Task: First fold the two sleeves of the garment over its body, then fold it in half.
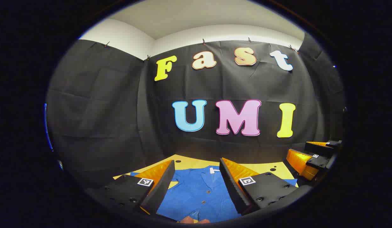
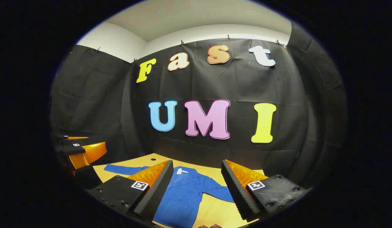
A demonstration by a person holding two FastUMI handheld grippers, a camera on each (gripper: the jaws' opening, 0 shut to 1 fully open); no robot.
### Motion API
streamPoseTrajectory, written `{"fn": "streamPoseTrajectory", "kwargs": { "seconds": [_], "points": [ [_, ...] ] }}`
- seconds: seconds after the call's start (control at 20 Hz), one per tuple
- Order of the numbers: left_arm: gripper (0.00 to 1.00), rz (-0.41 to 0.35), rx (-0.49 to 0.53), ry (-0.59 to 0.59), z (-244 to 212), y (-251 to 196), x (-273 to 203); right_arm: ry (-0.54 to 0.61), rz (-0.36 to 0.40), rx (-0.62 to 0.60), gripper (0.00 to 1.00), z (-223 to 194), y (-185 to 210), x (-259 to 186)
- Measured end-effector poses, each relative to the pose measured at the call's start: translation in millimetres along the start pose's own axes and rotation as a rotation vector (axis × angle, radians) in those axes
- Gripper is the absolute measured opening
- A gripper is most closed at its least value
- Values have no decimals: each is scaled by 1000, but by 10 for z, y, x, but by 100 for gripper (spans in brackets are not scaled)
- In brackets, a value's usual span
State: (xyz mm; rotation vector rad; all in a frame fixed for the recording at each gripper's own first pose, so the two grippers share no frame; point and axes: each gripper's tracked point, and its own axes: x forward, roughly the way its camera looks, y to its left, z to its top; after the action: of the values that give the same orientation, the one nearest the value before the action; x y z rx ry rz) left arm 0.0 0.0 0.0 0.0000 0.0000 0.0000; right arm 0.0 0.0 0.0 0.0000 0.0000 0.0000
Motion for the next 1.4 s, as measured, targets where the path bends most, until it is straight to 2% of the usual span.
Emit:
{"fn": "streamPoseTrajectory", "kwargs": {
  "seconds": [0.1,0.15,0.5,0.75,0.8,0.85,0.9,0.95,1.0,1.25,1.3,1.35,1.4],
  "points": [
    [81,0,-1,5,-29,7,10,3,0,-9,100,-19,-5,-12],
    [81,-1,1,5,-36,21,15,6,0,-13,97,-34,-7,-15],
    [81,-25,-3,13,-55,183,203,72,-25,-56,97,-188,25,73],
    [82,-39,0,10,-36,386,395,67,-46,-50,97,-133,195,207],
    [81,-33,1,6,-19,429,422,67,-43,-50,93,-152,240,226],
    [81,-29,4,2,-12,472,439,69,-41,-45,97,-156,277,249],
    [81,-25,7,1,-6,488,463,69,-38,-38,93,-167,303,259],
    [81,-22,9,2,-13,494,471,70,-37,-37,97,-165,313,267],
    [80,-23,8,0,-14,494,476,71,-36,-42,97,-173,311,265],
    [81,-55,-17,0,-49,340,481,98,-63,-73,97,-238,118,231],
    [81,-73,-15,8,-73,278,491,94,-82,-77,92,-251,39,200],
    [80,-89,-8,10,-100,226,506,105,-103,-78,97,-281,-52,178],
    [81,-103,3,6,-100,183,530,115,-124,-78,97,-313,-122,145]
  ]
}}
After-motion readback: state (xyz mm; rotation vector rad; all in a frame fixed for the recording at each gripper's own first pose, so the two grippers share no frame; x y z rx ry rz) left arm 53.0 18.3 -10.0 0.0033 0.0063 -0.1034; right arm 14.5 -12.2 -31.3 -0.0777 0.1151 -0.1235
